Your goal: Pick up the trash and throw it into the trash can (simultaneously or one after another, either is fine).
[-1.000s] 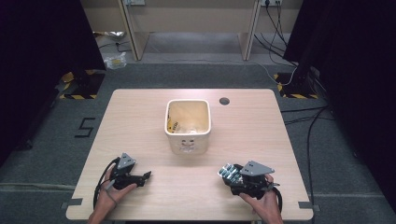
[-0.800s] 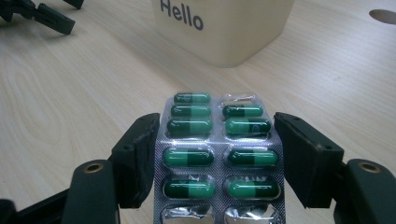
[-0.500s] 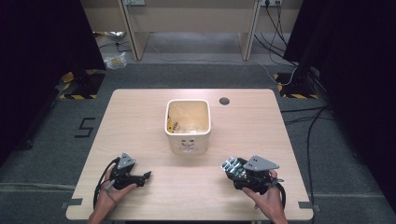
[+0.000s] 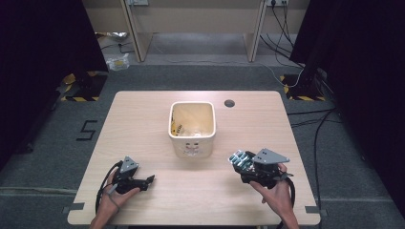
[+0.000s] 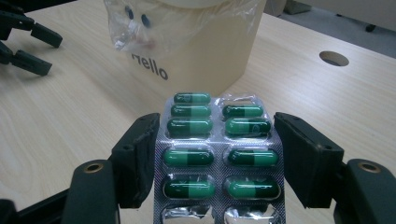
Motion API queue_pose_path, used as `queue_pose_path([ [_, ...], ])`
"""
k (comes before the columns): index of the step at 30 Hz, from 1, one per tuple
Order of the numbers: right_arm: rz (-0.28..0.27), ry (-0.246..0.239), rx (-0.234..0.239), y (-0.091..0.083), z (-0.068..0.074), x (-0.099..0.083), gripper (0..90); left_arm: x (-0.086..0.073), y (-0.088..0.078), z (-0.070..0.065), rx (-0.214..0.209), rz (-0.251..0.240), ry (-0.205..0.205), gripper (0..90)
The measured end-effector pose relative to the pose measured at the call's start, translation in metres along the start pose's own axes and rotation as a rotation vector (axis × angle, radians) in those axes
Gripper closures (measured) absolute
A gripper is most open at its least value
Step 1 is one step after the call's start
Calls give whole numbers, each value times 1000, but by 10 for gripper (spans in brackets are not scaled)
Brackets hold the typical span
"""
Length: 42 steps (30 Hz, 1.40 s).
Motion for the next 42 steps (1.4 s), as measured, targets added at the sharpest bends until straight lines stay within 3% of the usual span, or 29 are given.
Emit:
queue_pose_path([
  [19, -28, 4, -18, -7, -12, 25, 342, 0, 0, 0, 0, 0, 0, 142],
  [42, -79, -18, -13, -8, -14, 60, 342, 0, 0, 0, 0, 0, 0, 142],
])
Point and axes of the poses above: each handheld gripper's, and its own axes: y roughly forward along the jaws, x roughly out of its top, z roughly to its left, the point moved 5 cm from there along y, roughly forward along the jaws, and after that the axes turned 15 degrees about z, right-handed, at the moved point
